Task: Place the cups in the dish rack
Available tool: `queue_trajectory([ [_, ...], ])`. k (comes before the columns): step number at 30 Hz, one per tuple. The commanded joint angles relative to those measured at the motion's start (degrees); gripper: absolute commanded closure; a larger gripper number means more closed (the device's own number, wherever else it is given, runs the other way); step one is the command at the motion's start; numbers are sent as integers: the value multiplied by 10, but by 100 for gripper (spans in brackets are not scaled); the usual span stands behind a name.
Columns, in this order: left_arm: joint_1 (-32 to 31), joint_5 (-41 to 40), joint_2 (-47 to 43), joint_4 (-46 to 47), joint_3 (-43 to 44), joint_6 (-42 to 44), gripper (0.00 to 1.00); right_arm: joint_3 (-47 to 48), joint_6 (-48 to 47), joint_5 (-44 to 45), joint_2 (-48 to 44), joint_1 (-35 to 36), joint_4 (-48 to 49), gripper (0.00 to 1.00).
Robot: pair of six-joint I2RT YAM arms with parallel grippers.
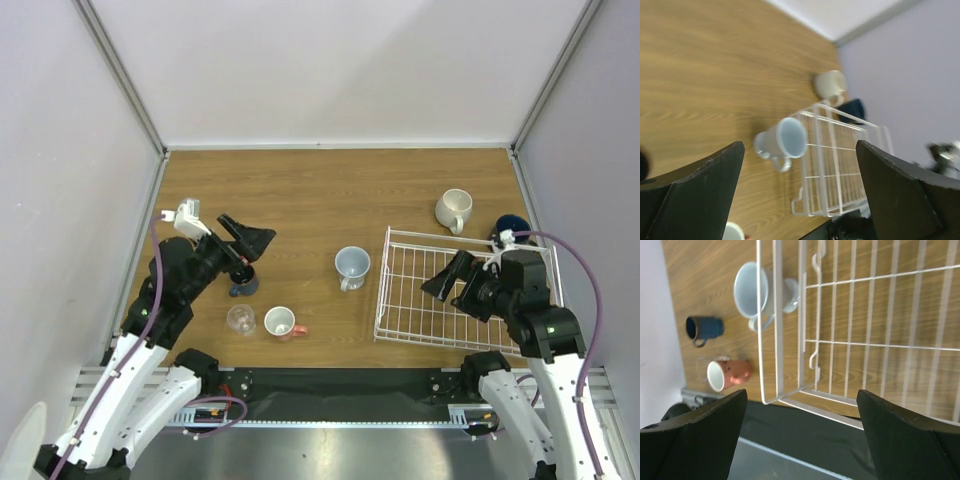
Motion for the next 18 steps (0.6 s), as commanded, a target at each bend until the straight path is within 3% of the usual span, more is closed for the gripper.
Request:
queue_trajectory([
  [1, 5, -96, 29, -189, 59, -3, 0, 46, -10, 93, 9, -5, -50, 0],
  [6, 6, 31, 29, -137, 64, 80, 0, 76, -31, 105, 68, -5, -80, 0],
  [10, 7, 41, 53, -110, 72, 90, 0, 104, -50, 119, 78, -6, -86, 0],
  [13, 6, 49, 118, -116, 108, 121, 0, 119, -61, 118, 84, -6, -84, 0],
  [15, -14, 28, 200, -164, 170, 152, 2, 128, -68, 101, 94, -8, -83, 0],
  [18, -79, -88, 295, -237, 274, 201, 2, 132, -68, 73, 120, -8, -82, 0],
])
